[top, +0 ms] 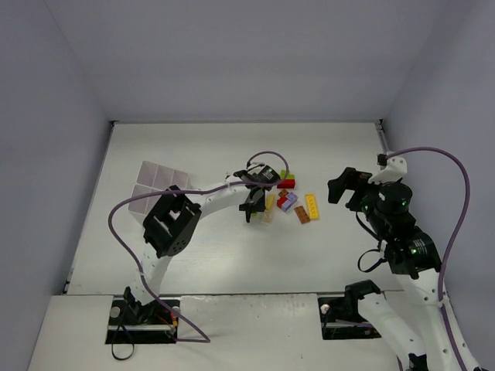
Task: Sort the legos into containers by color
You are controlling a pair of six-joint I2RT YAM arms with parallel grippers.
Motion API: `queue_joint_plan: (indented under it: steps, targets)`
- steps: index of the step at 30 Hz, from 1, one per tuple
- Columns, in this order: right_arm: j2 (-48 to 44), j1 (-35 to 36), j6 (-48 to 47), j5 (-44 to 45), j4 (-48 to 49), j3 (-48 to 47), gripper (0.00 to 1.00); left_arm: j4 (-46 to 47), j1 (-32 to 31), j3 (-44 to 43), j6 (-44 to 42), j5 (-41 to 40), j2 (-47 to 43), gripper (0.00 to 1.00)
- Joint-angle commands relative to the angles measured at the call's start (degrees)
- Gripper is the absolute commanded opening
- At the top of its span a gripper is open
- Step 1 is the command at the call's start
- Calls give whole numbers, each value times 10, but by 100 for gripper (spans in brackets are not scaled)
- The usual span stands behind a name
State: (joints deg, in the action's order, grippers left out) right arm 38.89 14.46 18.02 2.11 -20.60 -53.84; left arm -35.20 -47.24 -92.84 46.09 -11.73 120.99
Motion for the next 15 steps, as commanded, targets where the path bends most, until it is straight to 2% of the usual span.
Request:
queue_joint_plan:
  steps: [1,8,11,15]
  targets:
    - [0,1,-1,-2,28,-2,100,-8,-1,-12,-11,-65,-92,5]
    - [18,1,-11,-11,28,-13,100,-52,20,38,-114,-170,-259,5]
    - [26,1,-18,-16,28,-15,100,-68,52,80,-156,-207,-335,5]
    - [36,1,-23,-29,29,-14,100,-80,119,122,-200,-214,-428,5]
